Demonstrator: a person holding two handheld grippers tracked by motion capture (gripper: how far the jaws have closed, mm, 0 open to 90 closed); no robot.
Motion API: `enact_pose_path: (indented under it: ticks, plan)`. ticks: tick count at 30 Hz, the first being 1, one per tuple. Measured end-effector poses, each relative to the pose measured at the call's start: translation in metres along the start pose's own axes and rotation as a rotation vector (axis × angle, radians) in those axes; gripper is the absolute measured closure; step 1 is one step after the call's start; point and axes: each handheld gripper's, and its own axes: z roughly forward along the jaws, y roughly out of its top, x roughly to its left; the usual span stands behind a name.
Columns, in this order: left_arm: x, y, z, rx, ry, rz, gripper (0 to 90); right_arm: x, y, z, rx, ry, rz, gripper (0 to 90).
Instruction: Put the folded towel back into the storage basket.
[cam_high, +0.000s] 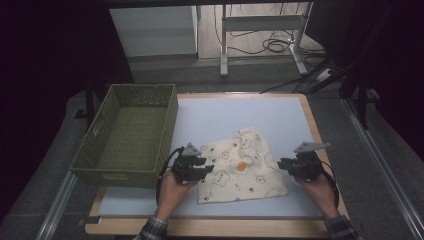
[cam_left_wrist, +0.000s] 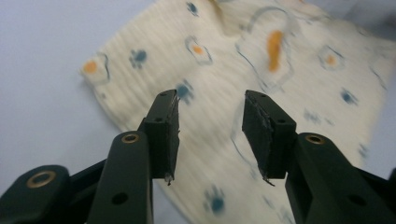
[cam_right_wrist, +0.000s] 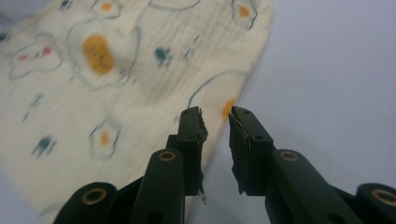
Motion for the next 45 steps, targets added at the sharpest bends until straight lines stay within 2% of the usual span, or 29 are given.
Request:
enact_pose_path:
  ticks: [5,8,11,12,15,16,17,18,20,22,26,29,32,33,35,37,38,41,43,45]
  plan:
    - [0.015,0.015,0.022,0.009,0.061,-0.014,54.6,-0.013,0.023,0.029,0.008,-0.018,0.018,74.2]
    - [0.025,0.023,0.032,0.002,0.101,-0.025,50.0,-0.017,0.035,0.044,0.008,-0.031,0.025,74.1]
    - [0.035,0.029,0.045,0.021,0.174,-0.028,41.0,-0.020,0.044,0.060,0.018,-0.046,0.032,68.8]
    - [0.038,0.029,0.048,0.026,0.184,-0.031,38.9,-0.020,0.047,0.067,0.034,-0.061,0.028,66.3]
    - [0.046,0.026,0.061,0.066,0.206,-0.047,38.8,-0.019,0.046,0.080,0.061,-0.083,0.015,67.6]
    - [0.046,0.023,0.064,0.064,0.185,-0.051,44.9,-0.018,0.046,0.080,0.045,-0.093,0.015,75.1]
    - [0.047,0.022,0.064,0.042,0.170,-0.066,53.0,-0.018,0.045,0.079,0.042,-0.087,0.019,83.0]
    - [0.046,0.020,0.063,0.030,0.169,-0.081,59.7,-0.017,0.044,0.079,0.042,-0.074,0.027,85.3]
    - [0.046,0.021,0.062,0.038,0.123,-0.079,78.4,-0.016,0.043,0.078,0.043,-0.067,0.028,87.1]
    - [0.042,0.023,0.060,0.037,0.155,-0.037,82.9,-0.014,0.044,0.074,0.056,-0.075,0.013,87.8]
    - [0.040,0.032,0.039,-0.051,0.155,-0.031,82.9,-0.013,0.046,0.052,0.009,-0.075,0.007,87.9]
    - [0.032,0.032,0.027,-0.064,0.156,-0.016,82.6,-0.011,0.044,0.028,-0.009,-0.079,0.001,87.9]
    - [0.024,0.021,0.024,-0.003,0.119,-0.016,81.7,-0.008,0.033,0.015,0.002,-0.059,0.012,87.8]
    - [0.019,0.013,0.026,0.042,0.097,-0.020,81.3,-0.006,0.029,0.014,0.010,-0.055,0.011,87.8]
    - [0.014,0.003,0.027,0.087,0.075,-0.024,77.2,-0.001,0.013,0.013,0.046,-0.034,0.012,87.2]
    - [0.013,-0.003,0.024,0.080,0.068,-0.023,70.8,0.003,0.003,0.011,0.067,-0.026,0.003,84.3]
    - [0.014,-0.003,0.022,0.071,0.075,-0.027,65.2,0.004,0.002,0.008,0.062,-0.031,-0.004,78.9]
    - [0.022,0.009,0.013,0.017,0.101,-0.042,54.1,0.000,0.009,-0.001,0.024,-0.042,0.004,73.8]
    - [0.026,0.017,0.013,0.002,0.113,-0.034,52.0,-0.002,0.020,-0.002,0.005,-0.045,0.004,72.7]
    - [0.031,0.028,0.018,-0.004,0.120,-0.044,51.1,-0.004,0.032,0.004,-0.006,-0.042,-0.007,70.5]
